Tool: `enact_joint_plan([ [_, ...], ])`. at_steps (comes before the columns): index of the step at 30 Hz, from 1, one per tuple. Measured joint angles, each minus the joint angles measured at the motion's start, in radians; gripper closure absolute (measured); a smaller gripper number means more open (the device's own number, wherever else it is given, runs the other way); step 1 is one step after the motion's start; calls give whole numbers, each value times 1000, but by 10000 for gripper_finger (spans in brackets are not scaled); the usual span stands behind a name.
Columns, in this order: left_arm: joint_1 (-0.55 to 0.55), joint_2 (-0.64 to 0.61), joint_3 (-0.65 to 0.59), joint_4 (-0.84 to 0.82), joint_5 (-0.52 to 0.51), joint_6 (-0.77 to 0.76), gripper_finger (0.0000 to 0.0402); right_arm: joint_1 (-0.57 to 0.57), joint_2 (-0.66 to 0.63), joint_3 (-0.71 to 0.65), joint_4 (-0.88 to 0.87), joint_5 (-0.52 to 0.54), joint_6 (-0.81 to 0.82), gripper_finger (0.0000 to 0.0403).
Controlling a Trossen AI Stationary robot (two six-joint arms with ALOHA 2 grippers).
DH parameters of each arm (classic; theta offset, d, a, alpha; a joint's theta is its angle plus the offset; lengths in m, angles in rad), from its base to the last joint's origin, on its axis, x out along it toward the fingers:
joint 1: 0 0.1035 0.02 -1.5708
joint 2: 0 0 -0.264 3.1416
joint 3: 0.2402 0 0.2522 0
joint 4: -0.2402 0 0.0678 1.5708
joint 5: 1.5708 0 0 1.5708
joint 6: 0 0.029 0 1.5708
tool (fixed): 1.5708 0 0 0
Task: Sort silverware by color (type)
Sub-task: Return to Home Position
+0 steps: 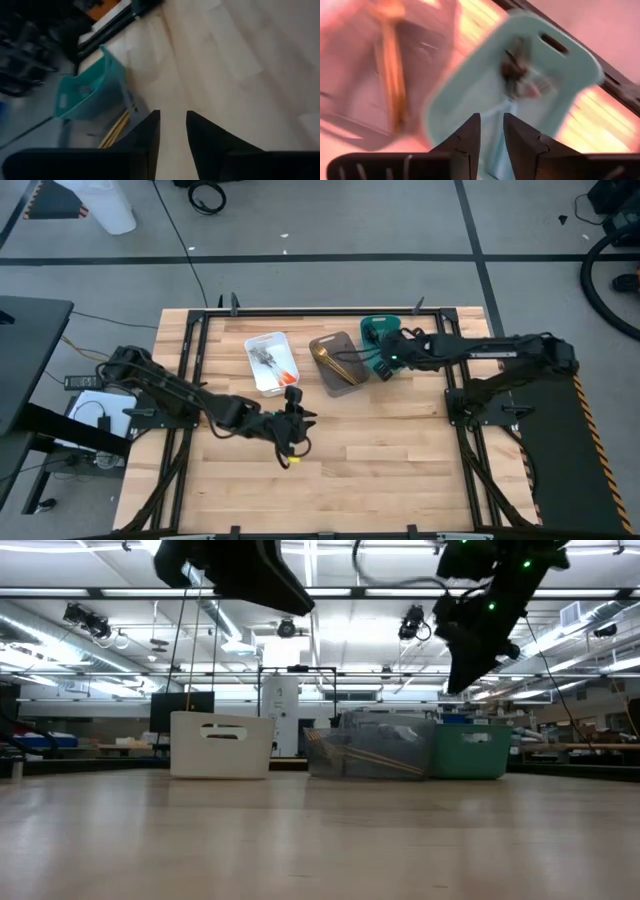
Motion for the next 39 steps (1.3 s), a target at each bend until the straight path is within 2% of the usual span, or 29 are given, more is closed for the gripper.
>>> enact_joint_plan([
  [3,29,-26,-10,-22,95,-2,304,11,-89,-63,127,-48,-50,313],
  [5,49,-59,-60,16,125,-5,311,20,-144,-112,206,-78,-75,318],
  [11,91,-180,-258,185,126,-59,333,52,-294,-225,364,-128,-118,327],
  [20,96,-421,-484,289,128,-150,351,110,-479,-339,653,-255,-269,328],
  [29,100,-668,-629,299,128,-183,351,117,-623,-404,681,-305,-336,328],
  [39,133,-1018,-804,288,126,-213,352,116,-807,-499,738,-333,-339,328],
])
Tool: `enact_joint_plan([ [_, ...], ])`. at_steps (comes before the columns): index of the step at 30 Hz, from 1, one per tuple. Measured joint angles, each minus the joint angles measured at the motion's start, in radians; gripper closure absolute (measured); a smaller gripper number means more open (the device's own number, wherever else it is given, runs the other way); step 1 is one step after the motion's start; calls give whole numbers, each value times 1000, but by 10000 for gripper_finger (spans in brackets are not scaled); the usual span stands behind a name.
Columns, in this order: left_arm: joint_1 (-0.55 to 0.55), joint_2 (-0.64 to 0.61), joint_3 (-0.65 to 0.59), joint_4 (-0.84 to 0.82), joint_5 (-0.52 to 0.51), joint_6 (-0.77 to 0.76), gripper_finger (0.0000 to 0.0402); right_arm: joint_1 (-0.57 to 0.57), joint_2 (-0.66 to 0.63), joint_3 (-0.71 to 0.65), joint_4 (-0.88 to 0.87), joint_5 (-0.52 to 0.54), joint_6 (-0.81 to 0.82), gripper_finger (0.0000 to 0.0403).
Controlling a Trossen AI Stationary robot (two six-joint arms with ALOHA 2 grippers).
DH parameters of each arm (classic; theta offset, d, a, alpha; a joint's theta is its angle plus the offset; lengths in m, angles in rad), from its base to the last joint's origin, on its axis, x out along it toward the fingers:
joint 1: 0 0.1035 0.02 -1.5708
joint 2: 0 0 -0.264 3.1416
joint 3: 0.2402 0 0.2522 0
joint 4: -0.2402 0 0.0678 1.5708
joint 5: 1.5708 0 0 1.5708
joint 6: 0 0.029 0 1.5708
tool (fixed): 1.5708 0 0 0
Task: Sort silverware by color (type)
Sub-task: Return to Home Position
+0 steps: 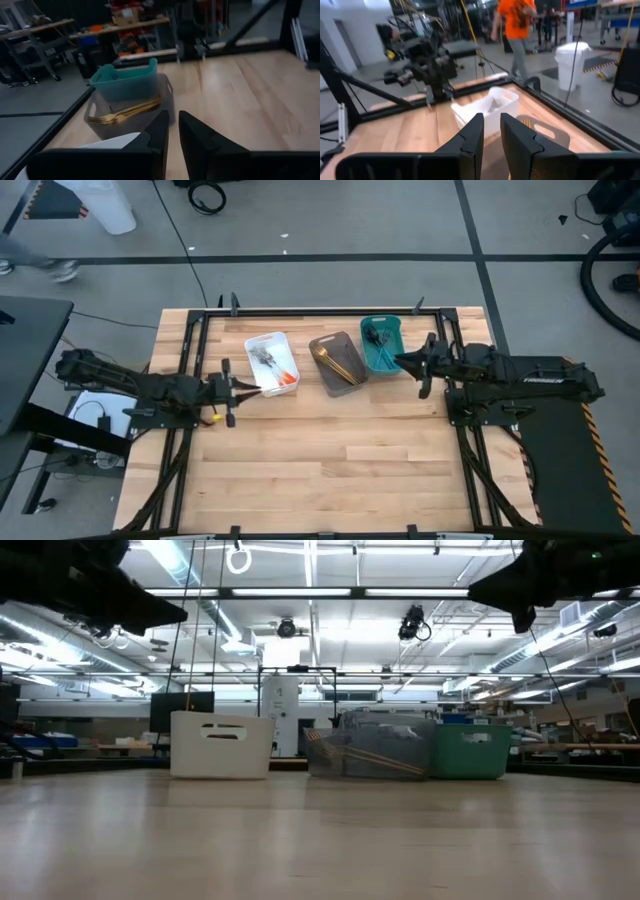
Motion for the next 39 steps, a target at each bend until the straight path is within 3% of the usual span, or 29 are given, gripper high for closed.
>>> enact_joint_plan([
  [8,37,-226,-113,-2,1,-39,352,0,-162,-69,23,-15,0,333],
  [19,52,-441,-197,-21,1,-47,352,0,-377,-130,20,-11,48,374],
  [35,49,-480,-210,-82,44,-182,352,0,-413,-292,66,-66,143,394],
  [39,50,-480,-210,-82,43,-150,352,0,-413,-345,72,-87,165,394],
])
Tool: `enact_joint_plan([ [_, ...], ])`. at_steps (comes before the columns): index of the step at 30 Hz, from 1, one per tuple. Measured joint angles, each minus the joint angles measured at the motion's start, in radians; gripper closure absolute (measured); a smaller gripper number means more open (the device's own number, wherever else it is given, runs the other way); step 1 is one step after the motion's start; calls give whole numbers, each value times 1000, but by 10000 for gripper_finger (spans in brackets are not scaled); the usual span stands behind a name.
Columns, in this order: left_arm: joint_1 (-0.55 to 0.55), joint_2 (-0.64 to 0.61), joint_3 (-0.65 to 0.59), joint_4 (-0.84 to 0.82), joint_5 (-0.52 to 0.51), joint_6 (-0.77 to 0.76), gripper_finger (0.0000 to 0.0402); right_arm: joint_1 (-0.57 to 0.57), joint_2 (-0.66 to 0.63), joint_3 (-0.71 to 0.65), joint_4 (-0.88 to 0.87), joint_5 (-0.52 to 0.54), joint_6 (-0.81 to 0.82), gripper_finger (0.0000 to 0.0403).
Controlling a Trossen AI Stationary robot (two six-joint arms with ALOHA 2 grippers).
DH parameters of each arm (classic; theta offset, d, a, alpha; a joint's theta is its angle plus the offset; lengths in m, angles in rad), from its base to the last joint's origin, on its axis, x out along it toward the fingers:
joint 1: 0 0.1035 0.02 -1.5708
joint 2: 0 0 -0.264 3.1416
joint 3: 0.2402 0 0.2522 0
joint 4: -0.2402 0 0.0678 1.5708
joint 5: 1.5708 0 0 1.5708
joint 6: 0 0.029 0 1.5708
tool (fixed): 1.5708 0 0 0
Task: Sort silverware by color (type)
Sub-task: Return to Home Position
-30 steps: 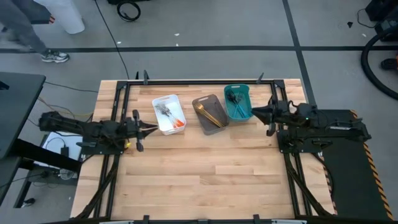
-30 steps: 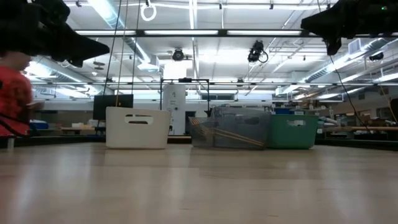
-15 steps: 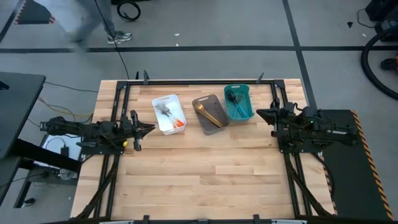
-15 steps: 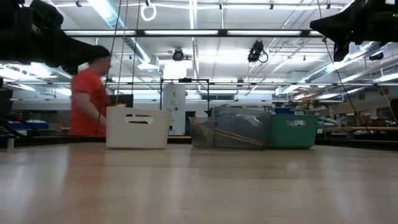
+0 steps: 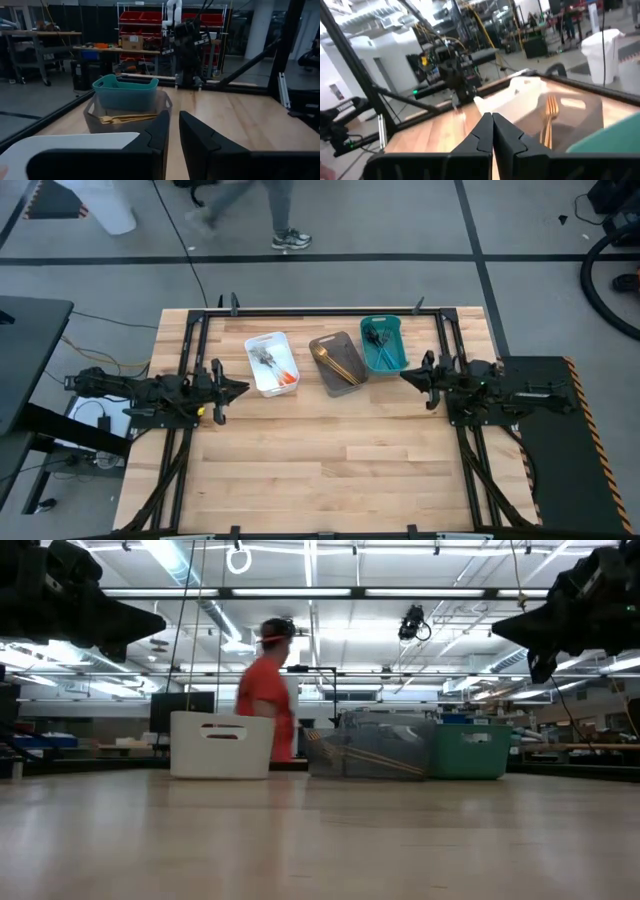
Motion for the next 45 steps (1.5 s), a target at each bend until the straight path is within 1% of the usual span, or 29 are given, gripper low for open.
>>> enact_joint_plan([
  [7,0,0,-1,8,0,0,351,0,7,-7,-16,19,13,394],
  [13,0,1,-1,10,0,1,351,0,7,-7,4,168,6,393],
  [16,0,1,-1,13,0,1,351,0,7,-7,4,211,10,392],
  [45,0,1,-2,18,-2,2,351,0,7,-7,4,209,13,389],
])
